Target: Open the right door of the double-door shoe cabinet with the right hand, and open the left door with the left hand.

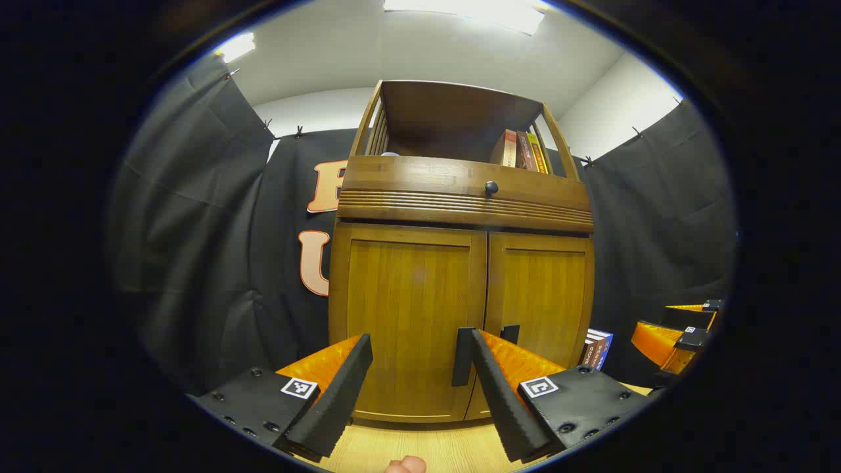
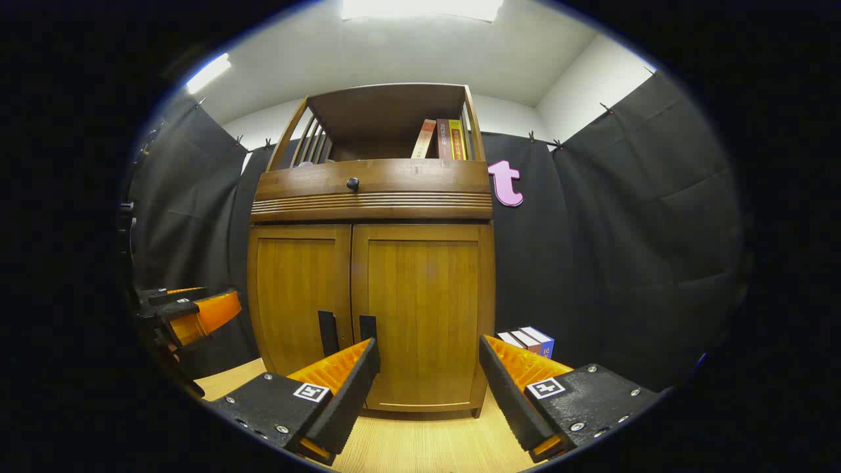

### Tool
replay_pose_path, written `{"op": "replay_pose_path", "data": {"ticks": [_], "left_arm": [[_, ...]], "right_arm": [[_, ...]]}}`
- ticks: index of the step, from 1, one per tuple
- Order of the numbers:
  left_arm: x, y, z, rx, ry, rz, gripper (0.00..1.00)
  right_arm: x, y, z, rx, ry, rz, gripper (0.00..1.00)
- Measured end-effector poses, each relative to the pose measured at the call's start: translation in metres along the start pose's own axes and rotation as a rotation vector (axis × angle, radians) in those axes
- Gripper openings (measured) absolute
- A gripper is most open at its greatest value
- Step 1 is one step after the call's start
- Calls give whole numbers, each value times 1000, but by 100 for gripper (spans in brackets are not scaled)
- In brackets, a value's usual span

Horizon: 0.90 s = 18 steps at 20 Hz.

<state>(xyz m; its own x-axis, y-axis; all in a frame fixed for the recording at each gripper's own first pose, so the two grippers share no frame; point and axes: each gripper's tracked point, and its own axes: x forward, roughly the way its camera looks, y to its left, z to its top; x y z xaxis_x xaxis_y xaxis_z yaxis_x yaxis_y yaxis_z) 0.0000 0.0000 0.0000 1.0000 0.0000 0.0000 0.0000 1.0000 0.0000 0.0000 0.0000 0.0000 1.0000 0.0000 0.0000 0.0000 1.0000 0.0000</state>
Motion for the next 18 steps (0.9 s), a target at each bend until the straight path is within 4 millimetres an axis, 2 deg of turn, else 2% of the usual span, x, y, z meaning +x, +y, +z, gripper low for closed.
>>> {"op": "replay_pose_path", "data": {"ticks": [18], "left_arm": [[3,-1,0,25,-3,-5,99]], "right_arm": [[1,3,5,-35,-20,7,93]]}}
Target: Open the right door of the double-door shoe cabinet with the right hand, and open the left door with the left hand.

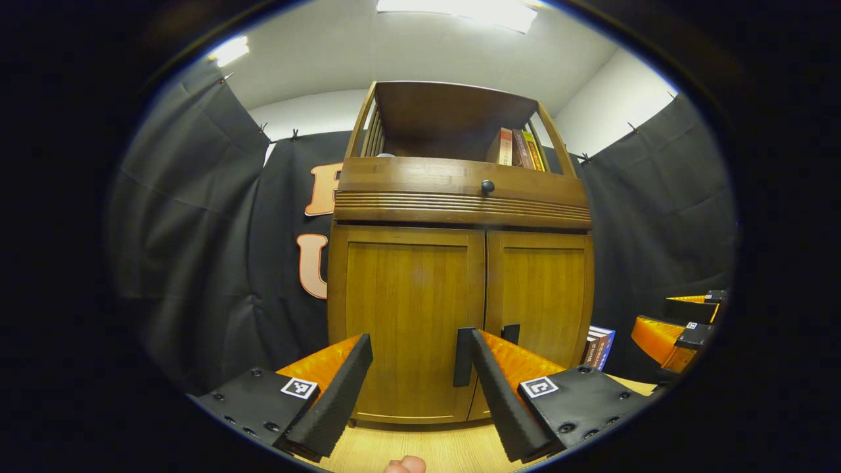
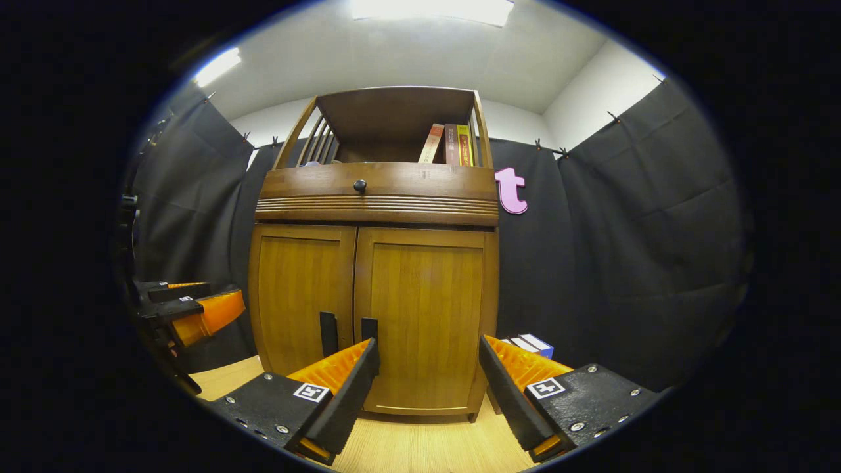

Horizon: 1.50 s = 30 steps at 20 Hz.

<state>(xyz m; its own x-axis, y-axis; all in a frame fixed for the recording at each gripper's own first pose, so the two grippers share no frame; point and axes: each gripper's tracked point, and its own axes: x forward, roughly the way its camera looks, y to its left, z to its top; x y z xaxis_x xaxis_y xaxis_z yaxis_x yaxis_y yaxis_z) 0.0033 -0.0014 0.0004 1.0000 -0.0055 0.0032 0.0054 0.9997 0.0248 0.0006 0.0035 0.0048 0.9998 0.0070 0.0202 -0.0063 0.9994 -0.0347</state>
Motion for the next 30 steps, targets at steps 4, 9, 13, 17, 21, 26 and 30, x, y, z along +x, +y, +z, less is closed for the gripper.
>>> {"op": "replay_pose_path", "data": {"ticks": [4,9,13,17,21,26,30], "left_arm": [[-2,2,0,-1,-4,3,99],[-2,2,0,-3,-6,7,96],[-4,8,1,-4,-10,19,94],[-9,16,-6,-10,2,36,96],[-14,30,-9,-7,8,87,97],[-23,41,-11,32,24,112,94],[-28,45,-4,42,12,122,95]], "right_arm": [[0,0,-4,-5,2,-1,93],[-3,1,-4,-6,-1,4,93],[-1,6,-8,3,8,18,93],[4,15,-12,19,22,39,93],[34,30,-5,4,-11,89,93],[99,61,-12,46,-7,178,93],[150,85,-39,18,26,204,94]]}}
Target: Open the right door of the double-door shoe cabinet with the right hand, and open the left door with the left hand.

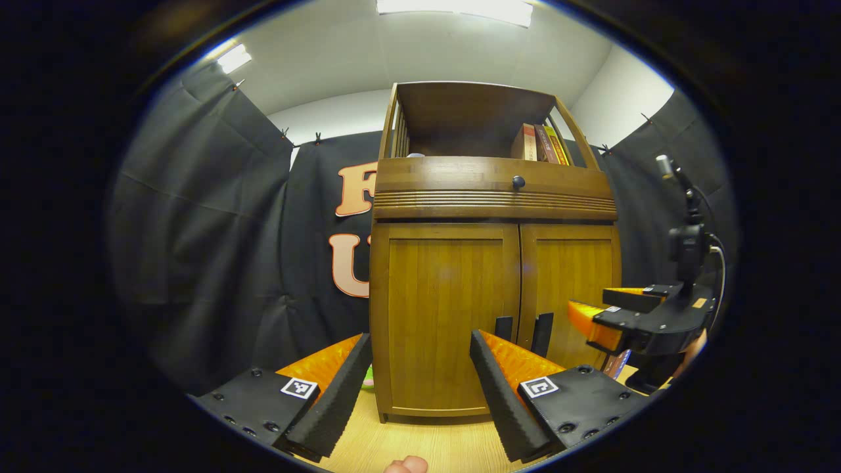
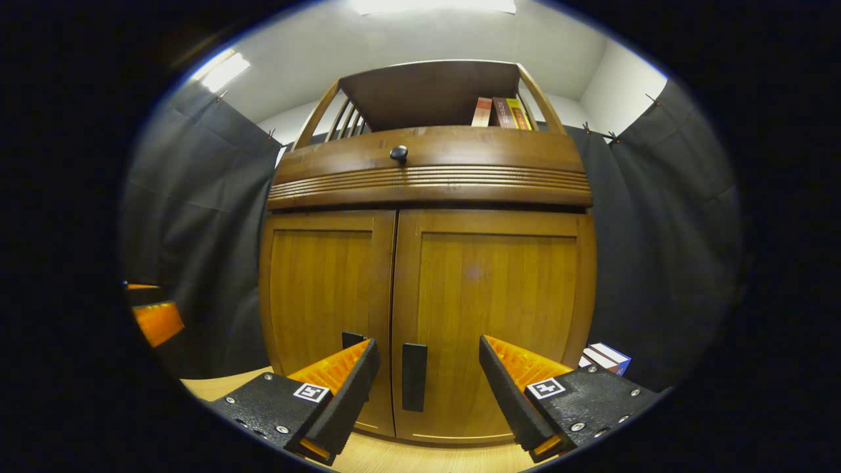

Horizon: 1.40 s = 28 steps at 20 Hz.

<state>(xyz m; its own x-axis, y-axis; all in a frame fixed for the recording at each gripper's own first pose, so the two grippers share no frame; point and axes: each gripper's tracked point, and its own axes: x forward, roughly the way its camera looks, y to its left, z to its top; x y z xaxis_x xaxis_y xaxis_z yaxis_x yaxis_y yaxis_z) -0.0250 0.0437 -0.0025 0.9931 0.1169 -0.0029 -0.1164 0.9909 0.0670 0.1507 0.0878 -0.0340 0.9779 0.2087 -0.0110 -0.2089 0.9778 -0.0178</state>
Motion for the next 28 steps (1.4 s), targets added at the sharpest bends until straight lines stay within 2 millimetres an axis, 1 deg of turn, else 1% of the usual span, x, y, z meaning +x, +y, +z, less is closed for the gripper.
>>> {"op": "replay_pose_path", "data": {"ticks": [2,3,4,6,7,8,10,11,12,13,14,19,20,21,22,23,25,26,27,28], "left_arm": [[-2,3,3,8,-15,4,95],[-2,3,4,7,-19,2,95],[-3,2,3,2,-20,1,98],[-1,0,3,-2,-19,-1,99],[0,1,4,-1,-22,-1,99],[1,1,4,1,-27,-1,95],[4,4,6,7,-37,0,99],[6,5,5,10,-37,3,96],[8,7,5,11,-36,6,96],[10,8,4,8,-34,6,96],[11,7,3,5,-32,4,96],[15,9,0,-12,-23,-2,98],[15,10,-1,-14,-20,-1,96],[14,11,-2,-17,-17,-2,98],[15,12,-2,-19,-14,-2,98],[13,13,-2,-19,-13,-1,99],[13,14,-2,-18,-10,-2,99],[12,16,-1,-19,-11,0,99],[11,17,-1,-21,-12,3,95],[8,18,-1,-22,-13,5,95]], "right_arm": [[31,0,-26,-19,30,-12,94],[43,-1,-41,-26,60,-21,94],[54,0,-55,-25,85,-20,94],[68,0,-74,-25,116,-27,94],[74,-1,-83,-28,136,-38,97],[78,0,-89,-29,147,-46,94],[81,-1,-97,-13,148,-60,94],[82,-2,-99,-3,149,-71,94],[81,-3,-96,3,129,-81,94],[82,-4,-99,1,132,-86,93],[85,-5,-97,6,115,-90,93],[84,-3,-98,22,117,-82,92],[84,-1,-98,30,118,-76,99],[84,2,-99,39,119,-72,73],[85,3,-99,42,122,-70,78],[85,6,-99,48,123,-62,64],[85,10,-102,57,124,-41,72],[86,15,-101,66,121,-27,62],[85,17,-104,74,129,-22,48],[84,17,-104,83,125,-19,35]]}}
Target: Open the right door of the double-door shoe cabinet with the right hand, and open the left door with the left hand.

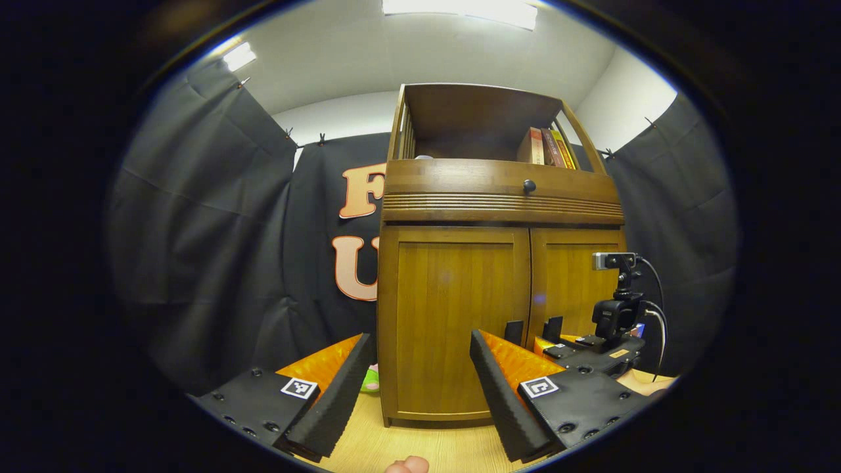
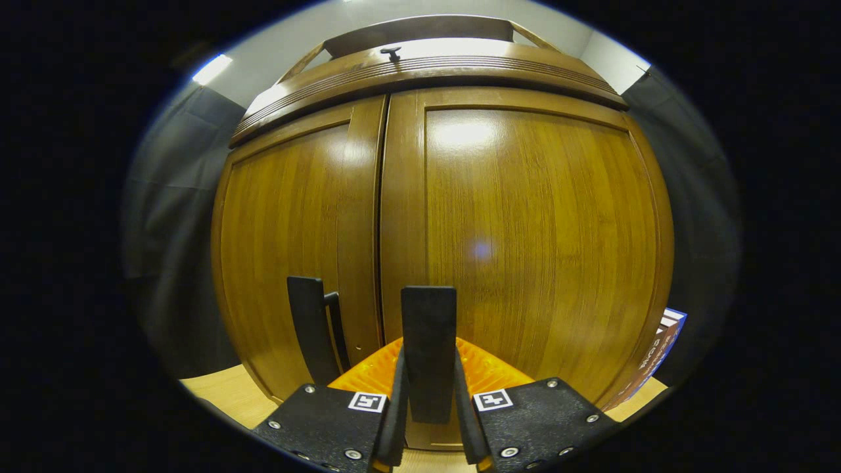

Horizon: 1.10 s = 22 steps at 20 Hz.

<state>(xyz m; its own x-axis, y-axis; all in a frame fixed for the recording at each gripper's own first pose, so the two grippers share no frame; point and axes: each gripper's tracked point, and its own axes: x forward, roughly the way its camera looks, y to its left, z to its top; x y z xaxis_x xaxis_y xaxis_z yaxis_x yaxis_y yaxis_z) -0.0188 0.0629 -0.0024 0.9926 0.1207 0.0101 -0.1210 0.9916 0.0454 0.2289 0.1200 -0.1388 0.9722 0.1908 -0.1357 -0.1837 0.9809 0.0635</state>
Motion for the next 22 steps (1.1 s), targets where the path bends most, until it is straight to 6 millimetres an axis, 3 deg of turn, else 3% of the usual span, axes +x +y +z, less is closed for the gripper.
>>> {"op": "replay_pose_path", "data": {"ticks": [4,5,6,7,8,9,10,14,18,22], "left_arm": [[-4,0,-3,5,8,-1,96],[-6,0,-3,7,10,-3,97],[-8,0,-3,7,10,-2,99],[-9,-2,-2,6,11,-2,96],[-11,-3,-3,4,11,-2,95],[-12,-3,-2,3,10,-2,95],[-14,-3,-2,2,6,1,95],[-19,-3,-3,-2,6,7,97],[-22,-4,1,9,-4,10,95],[-22,-12,2,10,-4,-7,99]], "right_arm": [[2,1,-1,4,24,0,30],[2,1,-1,-2,24,-2,40],[2,0,-2,-5,27,-4,30],[2,0,-3,-7,31,-5,30],[0,1,-4,-6,32,-4,40],[-3,1,-6,-6,33,-1,40],[-6,0,-6,-6,28,3,30],[-20,1,-7,4,33,28,28],[-48,-2,-9,17,38,55,28],[-90,-12,-11,32,36,65,28]]}}
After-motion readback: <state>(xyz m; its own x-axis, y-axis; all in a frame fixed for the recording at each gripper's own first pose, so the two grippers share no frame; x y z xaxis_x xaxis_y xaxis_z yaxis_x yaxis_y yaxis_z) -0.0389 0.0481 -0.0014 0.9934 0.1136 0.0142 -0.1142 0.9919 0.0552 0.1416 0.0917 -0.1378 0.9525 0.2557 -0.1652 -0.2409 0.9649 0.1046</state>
